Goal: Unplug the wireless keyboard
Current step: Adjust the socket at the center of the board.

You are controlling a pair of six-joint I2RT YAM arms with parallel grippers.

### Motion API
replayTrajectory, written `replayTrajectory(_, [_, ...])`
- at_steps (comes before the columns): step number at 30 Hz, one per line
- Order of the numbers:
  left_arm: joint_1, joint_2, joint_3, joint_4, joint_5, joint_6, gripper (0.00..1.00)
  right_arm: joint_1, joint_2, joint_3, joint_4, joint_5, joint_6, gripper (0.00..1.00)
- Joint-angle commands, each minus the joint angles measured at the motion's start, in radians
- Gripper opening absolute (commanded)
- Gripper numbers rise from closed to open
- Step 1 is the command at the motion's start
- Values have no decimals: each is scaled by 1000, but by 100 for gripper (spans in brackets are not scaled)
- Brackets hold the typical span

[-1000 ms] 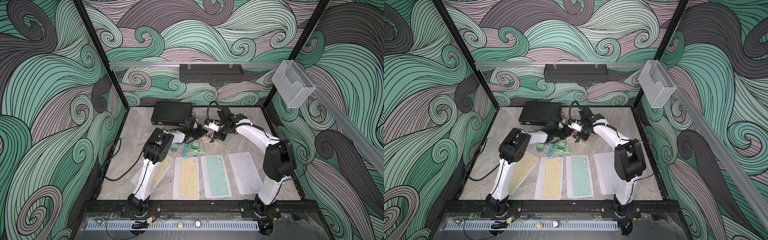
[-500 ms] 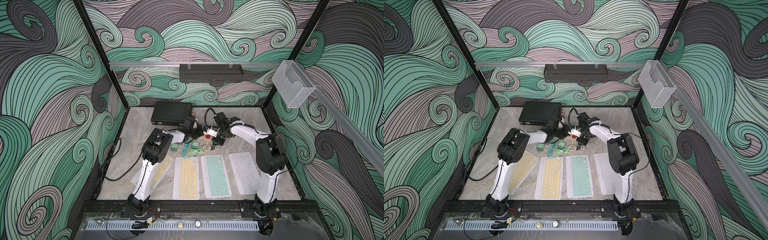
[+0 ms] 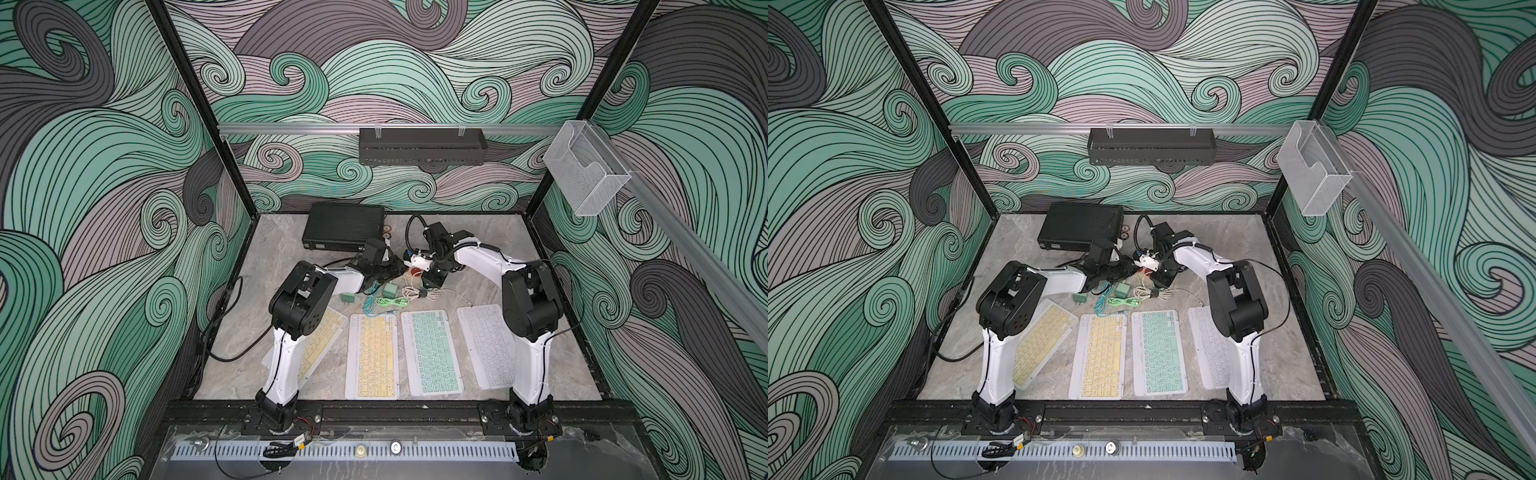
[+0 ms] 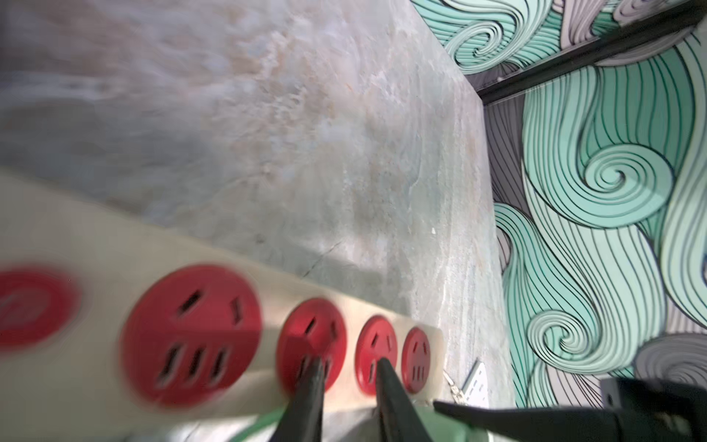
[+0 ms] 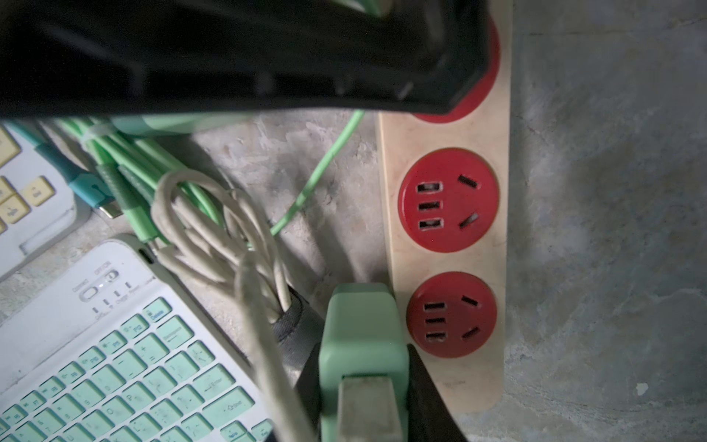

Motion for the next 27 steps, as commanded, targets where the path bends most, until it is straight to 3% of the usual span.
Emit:
replayTrajectory(1, [-6,-36,-78,-29,-124,55,29,-46,46,35,89,95,25,0])
replayTrajectory(12, [-21,-144,-211,82,-253,80,28,-66,71,102,51,19,10,0])
replayTrajectory(27, [-53,-234,-283,152,-308,131,28,-72,-96,-32,-11,-111,-106,0])
